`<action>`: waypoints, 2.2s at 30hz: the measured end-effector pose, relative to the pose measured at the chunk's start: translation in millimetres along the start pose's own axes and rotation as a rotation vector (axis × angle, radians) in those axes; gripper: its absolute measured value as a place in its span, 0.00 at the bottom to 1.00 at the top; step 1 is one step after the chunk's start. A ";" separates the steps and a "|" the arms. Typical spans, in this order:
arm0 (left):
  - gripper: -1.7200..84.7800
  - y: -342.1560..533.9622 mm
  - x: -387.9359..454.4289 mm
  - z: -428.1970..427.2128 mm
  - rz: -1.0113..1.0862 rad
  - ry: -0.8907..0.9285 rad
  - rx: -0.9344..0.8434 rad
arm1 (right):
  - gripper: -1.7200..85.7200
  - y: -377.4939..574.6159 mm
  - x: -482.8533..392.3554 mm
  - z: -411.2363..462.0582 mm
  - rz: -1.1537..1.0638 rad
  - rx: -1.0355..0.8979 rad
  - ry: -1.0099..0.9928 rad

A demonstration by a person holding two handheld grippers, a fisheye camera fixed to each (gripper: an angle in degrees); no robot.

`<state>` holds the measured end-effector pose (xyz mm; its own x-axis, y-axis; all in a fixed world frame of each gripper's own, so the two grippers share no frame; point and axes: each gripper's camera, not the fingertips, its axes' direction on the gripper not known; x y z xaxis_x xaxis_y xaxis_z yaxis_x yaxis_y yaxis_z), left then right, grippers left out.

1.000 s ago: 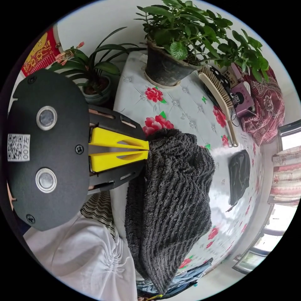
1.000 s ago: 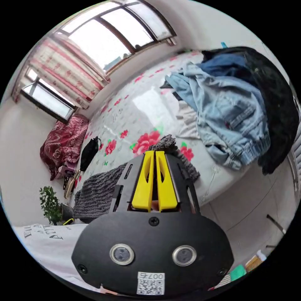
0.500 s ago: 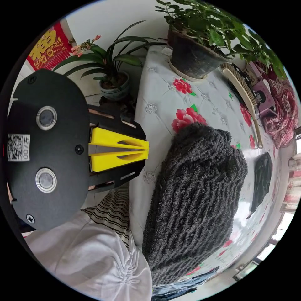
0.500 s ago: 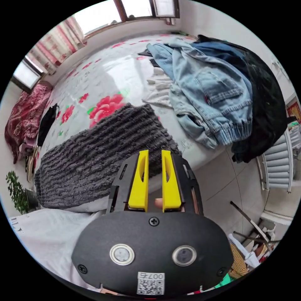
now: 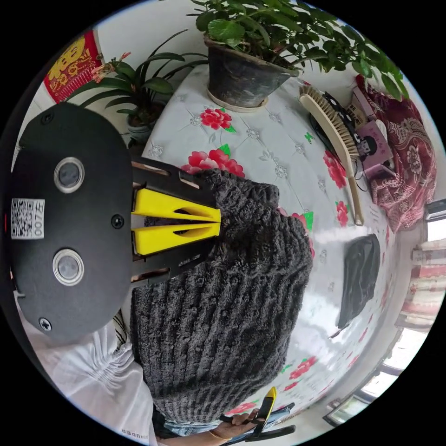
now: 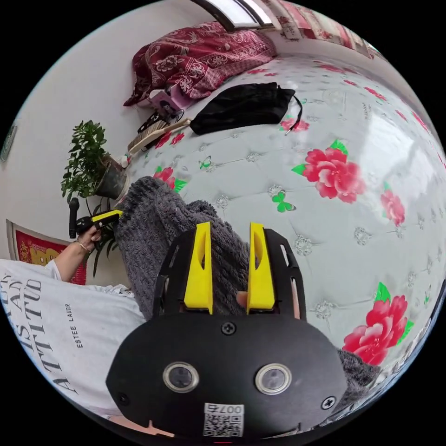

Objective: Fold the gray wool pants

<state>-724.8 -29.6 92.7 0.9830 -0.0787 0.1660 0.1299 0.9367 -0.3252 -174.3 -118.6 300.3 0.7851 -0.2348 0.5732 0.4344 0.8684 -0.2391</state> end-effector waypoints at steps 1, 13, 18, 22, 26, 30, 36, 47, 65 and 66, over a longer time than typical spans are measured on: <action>0.01 5.2 -3.6 10.9 -0.004 -0.021 -0.030 | 0.13 -3.5 0.2 9.2 -0.006 -0.040 -0.030; 0.01 14.6 -10.3 30.4 -0.032 -0.015 0.026 | 0.13 -41.3 57.0 51.2 0.076 -0.403 -0.578; 0.01 20.1 -17.2 30.5 -0.062 0.014 0.048 | 0.13 -89.3 104.2 47.0 0.239 -0.270 -0.652; 0.01 19.9 -26.1 23.5 -0.111 0.053 0.068 | 0.12 -111.1 118.6 32.2 0.257 -0.168 -0.653; 0.02 13.5 -49.7 -18.2 -0.209 0.118 0.262 | 0.11 -135.8 120.2 38.1 0.257 -0.198 -0.610; 0.11 -17.2 -62.5 -9.0 -0.187 0.153 0.237 | 0.10 -161.4 90.5 104.4 0.203 -0.461 -0.587; 0.11 -43.7 -49.9 44.2 -0.113 0.122 0.051 | 0.06 -179.7 85.1 145.8 0.294 -0.540 -0.618; 0.01 5.4 -105.8 19.8 -0.258 0.115 0.160 | 0.04 -191.0 123.5 93.8 0.378 -0.170 -0.686; 0.06 -16.1 -143.1 78.1 -0.273 0.074 0.146 | 0.02 -145.8 109.7 47.2 0.445 0.165 -0.537; 0.07 -12.4 -149.1 75.9 -0.303 0.086 0.156 | 0.02 -134.8 112.1 42.2 0.470 0.181 -0.531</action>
<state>-882.8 -3.6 142.6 0.9111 -0.3831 0.1523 0.4024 0.9068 -0.1258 -163.5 -243.6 429.9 0.5309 0.3841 0.7554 -0.0119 0.8947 -0.4466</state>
